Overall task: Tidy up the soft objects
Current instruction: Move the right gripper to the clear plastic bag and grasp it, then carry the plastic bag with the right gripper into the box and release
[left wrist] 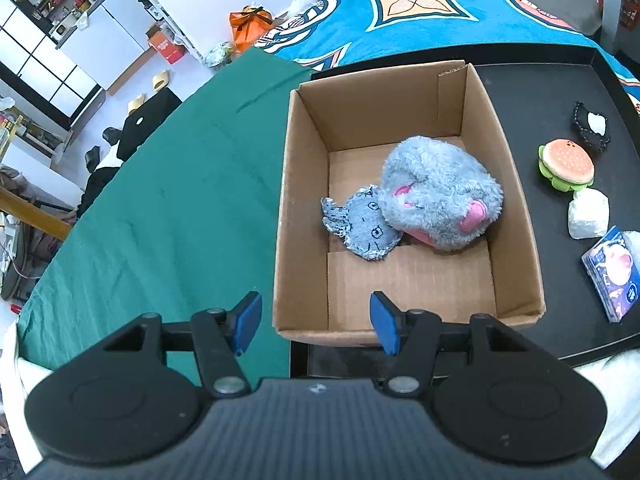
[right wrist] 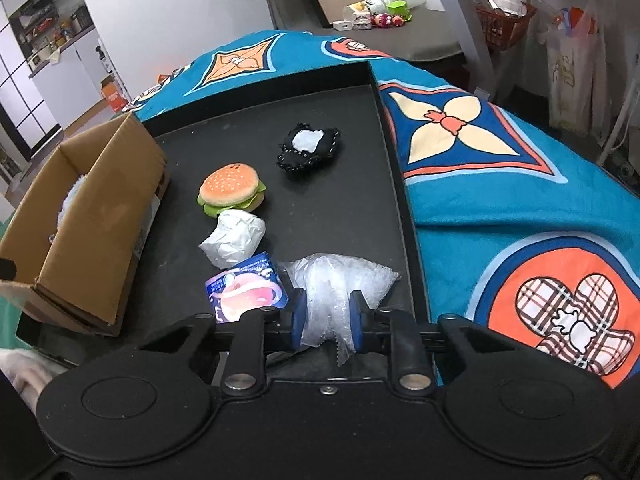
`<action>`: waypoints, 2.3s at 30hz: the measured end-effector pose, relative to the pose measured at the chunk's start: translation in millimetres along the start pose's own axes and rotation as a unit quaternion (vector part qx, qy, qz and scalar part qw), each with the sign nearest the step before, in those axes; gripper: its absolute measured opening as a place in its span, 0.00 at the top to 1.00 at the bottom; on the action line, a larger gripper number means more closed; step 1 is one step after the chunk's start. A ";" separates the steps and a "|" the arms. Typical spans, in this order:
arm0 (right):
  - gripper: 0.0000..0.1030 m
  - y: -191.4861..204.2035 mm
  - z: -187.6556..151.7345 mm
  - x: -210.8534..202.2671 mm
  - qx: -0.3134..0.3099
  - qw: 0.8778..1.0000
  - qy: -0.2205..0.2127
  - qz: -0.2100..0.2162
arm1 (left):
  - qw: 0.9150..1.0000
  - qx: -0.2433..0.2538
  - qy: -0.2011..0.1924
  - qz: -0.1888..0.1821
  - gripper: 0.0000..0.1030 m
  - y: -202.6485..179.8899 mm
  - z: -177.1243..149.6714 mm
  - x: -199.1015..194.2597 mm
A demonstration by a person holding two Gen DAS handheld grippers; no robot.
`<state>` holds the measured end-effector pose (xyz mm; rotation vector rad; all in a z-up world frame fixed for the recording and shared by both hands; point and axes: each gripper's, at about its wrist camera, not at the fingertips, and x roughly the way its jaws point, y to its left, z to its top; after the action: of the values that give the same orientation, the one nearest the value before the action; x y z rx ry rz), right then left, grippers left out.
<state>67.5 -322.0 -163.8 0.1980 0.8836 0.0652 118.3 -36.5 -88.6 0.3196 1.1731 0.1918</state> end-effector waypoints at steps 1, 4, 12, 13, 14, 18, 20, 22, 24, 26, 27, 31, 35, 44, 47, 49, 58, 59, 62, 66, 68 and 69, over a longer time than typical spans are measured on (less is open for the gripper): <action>0.80 -0.5 0.9 -1.5 0.001 1.000 -0.003 -0.001 | 1.000 0.000 0.000 -0.001 0.43 -0.2 -0.2 0.3; 0.81 0.4 4.0 -5.9 -0.002 1.000 -0.012 -0.004 | 1.000 -0.005 -0.001 -0.004 0.43 1.9 -0.2 0.8; 0.81 12.3 20.3 -17.5 -0.013 0.999 -0.038 0.004 | 1.000 -0.024 -0.006 -0.018 0.43 10.0 -1.0 2.0; 0.81 14.8 22.9 -19.3 -0.017 0.999 -0.042 0.006 | 0.999 -0.026 -0.006 -0.019 0.43 10.9 -1.4 2.3; 0.81 18.0 25.1 -21.1 -0.021 0.999 -0.045 0.008 | 0.999 -0.028 -0.007 -0.021 0.43 12.1 -1.6 2.7; 0.81 32.0 34.0 -28.3 -0.036 0.998 -0.057 0.018 | 0.999 -0.043 -0.008 -0.032 0.43 19.1 -3.0 3.5; 0.81 39.9 37.4 -32.0 -0.042 0.997 -0.063 0.024 | 0.998 -0.050 -0.009 -0.039 0.43 22.7 -3.5 4.6; 0.81 48.2 41.3 -34.8 -0.051 0.996 -0.068 0.029 | 0.997 -0.057 -0.009 -0.047 0.43 26.1 -4.4 6.9; 0.81 56.6 45.0 -37.3 -0.059 0.995 -0.072 0.035 | 0.996 -0.065 -0.009 -0.056 0.43 30.2 -5.4 9.0; 0.81 65.8 47.7 -40.0 -0.067 0.994 -0.075 0.039 | 0.995 -0.074 -0.010 -0.064 0.43 35.0 -6.0 11.2; 0.81 70.9 48.7 -41.2 -0.070 0.994 -0.077 0.042 | 0.994 -0.080 -0.011 -0.070 0.43 38.0 -6.7 12.2; 0.81 88.7 52.8 -44.2 -0.084 0.992 -0.081 0.048 | 0.990 -0.103 -0.008 -0.093 0.44 48.3 -8.0 17.7; 0.81 106.6 56.0 -48.0 -0.095 0.990 -0.086 0.054 | 0.987 -0.120 -0.009 -0.107 0.44 55.8 -9.9 22.2; 0.81 142.0 60.7 -54.6 -0.124 0.986 -0.091 0.069 | 0.983 -0.133 -0.006 -0.126 0.47 63.4 -11.4 30.5; 0.81 152.4 60.9 -54.9 -0.134 0.984 -0.090 0.074 | 0.981 -0.138 -0.006 -0.135 0.47 66.4 -11.6 32.3; 0.81 159.0 61.4 -55.2 -0.139 0.983 -0.089 0.078 | 0.981 -0.140 -0.007 -0.138 0.50 67.6 -12.5 33.2; 0.81 183.4 62.5 -55.3 -0.151 0.980 -0.085 0.094 | 0.977 -0.144 0.008 -0.154 0.82 71.2 -13.9 42.9; 0.81 185.9 62.4 -55.2 -0.153 0.980 -0.085 0.096 | 0.977 -0.145 0.008 -0.154 0.85 71.9 -14.2 43.4; 0.81 191.7 60.9 -53.0 -0.154 0.980 -0.079 0.102 | 0.977 -0.149 0.003 -0.151 0.91 74.1 -15.8 43.7; 0.81 199.8 59.3 -50.4 -0.156 0.979 -0.074 0.107 | 0.975 -0.156 -0.003 -0.157 0.91 77.2 -17.9 43.8; 0.81 203.7 59.0 -50.1 -0.156 0.979 -0.073 0.110 | 0.973 -0.162 -0.004 -0.164 0.91 80.3 -18.7 44.8; 0.81 205.8 59.4 -50.0 -0.155 0.979 -0.073 0.113 | 0.972 -0.164 -0.005 -0.166 0.91 81.4 -18.8 45.4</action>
<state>86.9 -135.8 -48.2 0.0088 0.6919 0.3932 119.5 56.8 -106.7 -0.1670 1.1451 0.0880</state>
